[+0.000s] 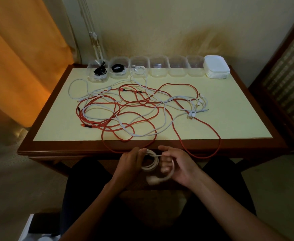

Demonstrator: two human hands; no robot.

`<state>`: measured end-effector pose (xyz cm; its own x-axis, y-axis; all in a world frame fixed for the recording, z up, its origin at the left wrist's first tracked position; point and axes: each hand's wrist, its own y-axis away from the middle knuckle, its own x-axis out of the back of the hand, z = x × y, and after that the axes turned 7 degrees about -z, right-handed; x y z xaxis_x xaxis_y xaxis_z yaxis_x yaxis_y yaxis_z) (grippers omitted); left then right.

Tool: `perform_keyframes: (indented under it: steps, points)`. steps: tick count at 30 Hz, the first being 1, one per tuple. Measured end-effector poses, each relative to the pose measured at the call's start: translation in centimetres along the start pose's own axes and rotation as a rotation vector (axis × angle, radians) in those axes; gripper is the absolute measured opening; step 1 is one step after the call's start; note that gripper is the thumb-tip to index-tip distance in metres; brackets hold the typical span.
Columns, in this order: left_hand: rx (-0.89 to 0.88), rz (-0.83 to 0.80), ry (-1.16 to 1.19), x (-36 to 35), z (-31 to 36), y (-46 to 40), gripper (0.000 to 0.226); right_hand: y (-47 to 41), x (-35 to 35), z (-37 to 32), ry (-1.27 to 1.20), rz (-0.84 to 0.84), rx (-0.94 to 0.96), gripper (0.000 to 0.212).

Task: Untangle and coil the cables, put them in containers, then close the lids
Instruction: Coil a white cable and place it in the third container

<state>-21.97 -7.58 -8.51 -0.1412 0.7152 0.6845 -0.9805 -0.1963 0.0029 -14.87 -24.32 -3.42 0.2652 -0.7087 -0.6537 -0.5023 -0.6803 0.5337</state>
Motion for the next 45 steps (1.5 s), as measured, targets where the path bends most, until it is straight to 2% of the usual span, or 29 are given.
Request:
perform_keyframes:
  steps: [2,4,6,7,10,12,14,18,20,22,27,30,33,36,38,40,42,45]
  points:
    - [0.042,-0.057,0.155,0.7,0.4,0.1,0.030,0.0,0.6,-0.4,0.146,-0.035,0.001,0.026]
    - [0.086,-0.075,0.258,1.4,0.9,-0.1,0.033,0.1,0.8,-0.6,0.578,-0.005,0.104,0.022]
    - [0.124,-0.074,0.413,2.0,1.3,-0.2,0.041,0.2,0.9,-0.6,1.030,0.100,0.376,0.008]
    - [0.131,-0.081,0.496,2.1,1.5,-0.1,0.044,0.1,1.1,-0.5,1.156,0.134,0.533,0.005]
    - [0.137,-0.081,0.668,2.0,2.4,0.0,0.045,-0.6,1.7,0.2,1.260,0.165,0.818,0.012]
    - [0.139,-0.070,0.713,1.3,2.9,0.1,0.045,-1.0,1.9,0.7,1.261,0.192,0.866,0.013]
    - [0.161,-0.058,0.748,0.9,3.2,0.2,0.044,-0.8,1.8,1.2,1.197,0.215,0.828,0.011]
    - [0.098,-0.021,0.495,0.2,2.4,-0.1,0.041,0.2,1.4,1.0,0.949,0.109,0.463,0.017]
    - [0.086,-0.022,0.367,-0.1,1.7,-0.3,0.039,0.4,1.3,0.5,0.709,0.034,0.274,0.022]
    - [0.087,-0.063,0.278,-0.2,1.4,-0.6,0.036,0.5,1.1,0.0,0.511,-0.026,0.167,0.028]
    - [-0.010,-0.165,-0.003,-0.5,1.4,-0.8,0.024,0.3,0.7,-0.1,0.601,-0.068,0.103,0.027]
    - [-0.080,-0.131,-0.175,-0.6,0.8,-0.7,0.035,0.1,1.0,0.0,0.498,-0.061,0.070,0.034]
    - [0.001,-0.014,-0.123,-0.8,1.0,-0.5,0.042,-0.4,1.2,0.5,0.363,0.008,0.076,0.053]
    - [0.071,0.018,0.002,-1.1,0.9,-0.5,0.044,-1.0,1.3,1.2,0.313,0.048,0.069,0.066]
    - [0.037,0.051,0.058,-1.2,0.6,-0.5,0.045,-1.2,1.6,1.2,0.291,0.027,0.023,0.062]
    - [-0.046,0.105,0.024,-1.3,0.7,-0.3,0.033,-1.4,2.0,0.9,0.284,0.006,-0.022,0.053]
    - [-0.118,0.178,-0.017,-1.5,0.7,-0.2,0.034,-1.5,2.2,0.9,0.314,-0.016,-0.035,0.046]
    - [-0.105,0.241,-0.150,-1.6,1.3,-0.6,0.032,-1.8,2.4,1.4,0.331,-0.031,-0.011,0.036]
